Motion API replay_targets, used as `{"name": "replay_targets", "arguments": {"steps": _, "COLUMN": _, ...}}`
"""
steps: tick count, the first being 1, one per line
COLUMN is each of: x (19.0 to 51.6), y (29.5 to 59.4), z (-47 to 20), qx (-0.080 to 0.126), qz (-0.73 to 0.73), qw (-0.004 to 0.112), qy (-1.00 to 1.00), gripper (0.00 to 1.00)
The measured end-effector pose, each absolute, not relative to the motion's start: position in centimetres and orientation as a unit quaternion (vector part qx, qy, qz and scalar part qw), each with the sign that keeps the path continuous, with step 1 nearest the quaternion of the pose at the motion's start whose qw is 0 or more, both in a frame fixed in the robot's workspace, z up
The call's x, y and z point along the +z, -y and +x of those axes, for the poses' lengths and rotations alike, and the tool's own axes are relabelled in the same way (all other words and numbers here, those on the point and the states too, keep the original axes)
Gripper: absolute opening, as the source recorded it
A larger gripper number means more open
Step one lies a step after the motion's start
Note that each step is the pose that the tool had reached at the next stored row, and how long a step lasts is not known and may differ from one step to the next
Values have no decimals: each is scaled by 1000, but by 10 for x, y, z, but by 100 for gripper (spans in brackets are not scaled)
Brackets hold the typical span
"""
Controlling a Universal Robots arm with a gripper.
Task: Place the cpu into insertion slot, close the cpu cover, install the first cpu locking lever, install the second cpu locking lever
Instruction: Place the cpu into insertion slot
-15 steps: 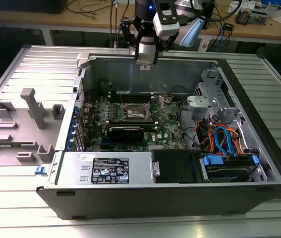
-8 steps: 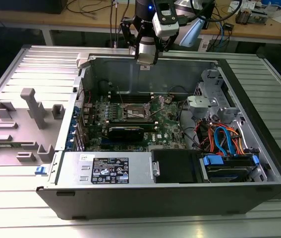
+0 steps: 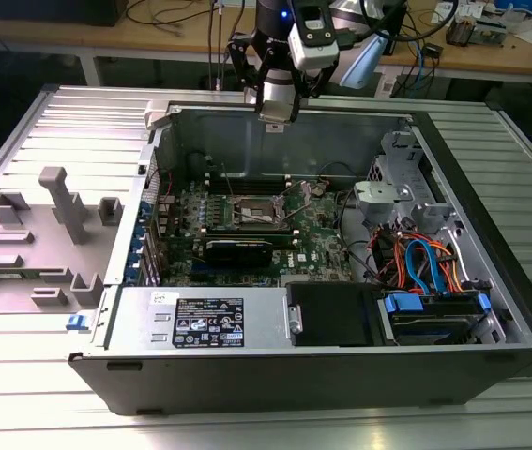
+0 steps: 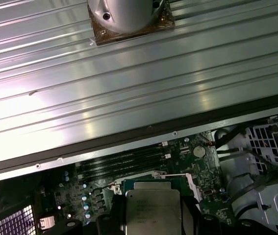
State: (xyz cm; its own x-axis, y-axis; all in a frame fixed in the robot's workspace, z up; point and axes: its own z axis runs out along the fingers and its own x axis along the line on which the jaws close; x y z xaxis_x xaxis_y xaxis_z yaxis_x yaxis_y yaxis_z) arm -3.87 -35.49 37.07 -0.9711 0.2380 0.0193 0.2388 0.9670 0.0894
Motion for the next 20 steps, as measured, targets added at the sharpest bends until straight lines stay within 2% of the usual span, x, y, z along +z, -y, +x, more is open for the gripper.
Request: {"name": "replay_targets", "arguments": {"steps": 20, "x": 370, "y": 355, "z": -39, "qx": -46, "qz": -144, "qw": 3, "qy": 989, "gripper": 54}}
